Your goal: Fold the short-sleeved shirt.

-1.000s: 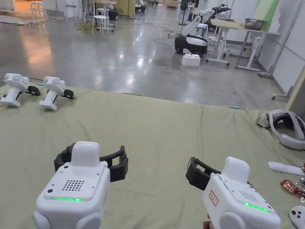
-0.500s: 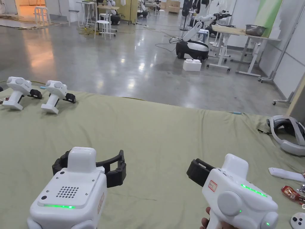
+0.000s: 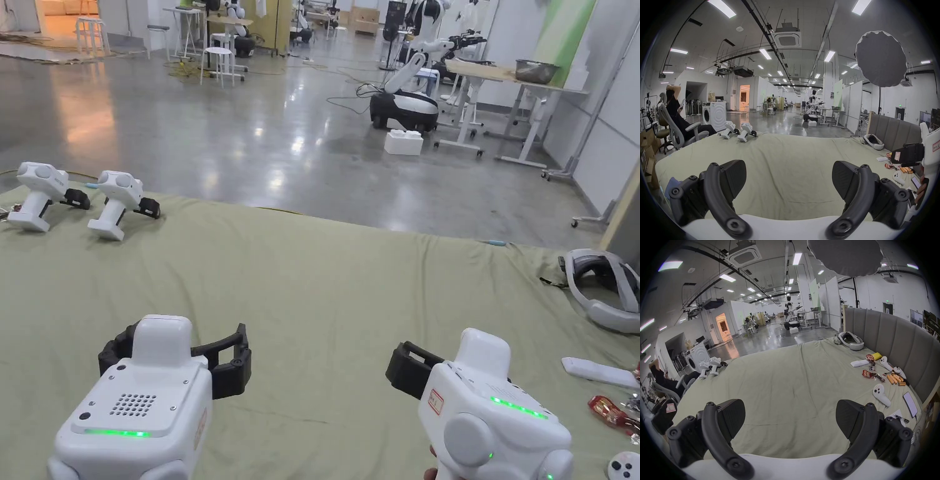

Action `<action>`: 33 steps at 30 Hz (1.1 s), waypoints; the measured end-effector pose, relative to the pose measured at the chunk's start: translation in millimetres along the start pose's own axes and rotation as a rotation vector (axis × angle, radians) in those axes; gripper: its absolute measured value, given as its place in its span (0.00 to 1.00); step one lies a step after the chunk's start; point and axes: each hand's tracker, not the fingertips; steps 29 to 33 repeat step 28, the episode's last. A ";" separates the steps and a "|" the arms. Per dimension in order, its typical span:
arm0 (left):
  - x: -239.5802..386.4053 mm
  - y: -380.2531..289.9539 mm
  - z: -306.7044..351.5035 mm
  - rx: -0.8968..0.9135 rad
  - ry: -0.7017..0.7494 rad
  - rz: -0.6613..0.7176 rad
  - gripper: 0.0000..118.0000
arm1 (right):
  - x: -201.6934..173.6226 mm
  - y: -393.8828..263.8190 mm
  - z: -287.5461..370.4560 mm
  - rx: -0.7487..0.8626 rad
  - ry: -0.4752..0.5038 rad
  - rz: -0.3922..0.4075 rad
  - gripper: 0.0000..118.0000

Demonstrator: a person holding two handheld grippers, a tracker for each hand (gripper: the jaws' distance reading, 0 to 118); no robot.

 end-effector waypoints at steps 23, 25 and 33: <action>-14.5 2.1 -3.6 -0.036 -0.019 0.008 0.96 | -4.2 -3.0 -6.4 -0.021 -0.056 0.038 0.96; -15.7 1.4 -4.5 -0.051 -0.036 0.007 0.96 | 0.6 -4.2 -6.1 -0.023 -0.041 0.021 0.96; -16.2 0.4 -5.0 -0.053 -0.036 0.014 0.96 | 4.0 -4.7 -5.0 -0.016 -0.052 -0.004 0.97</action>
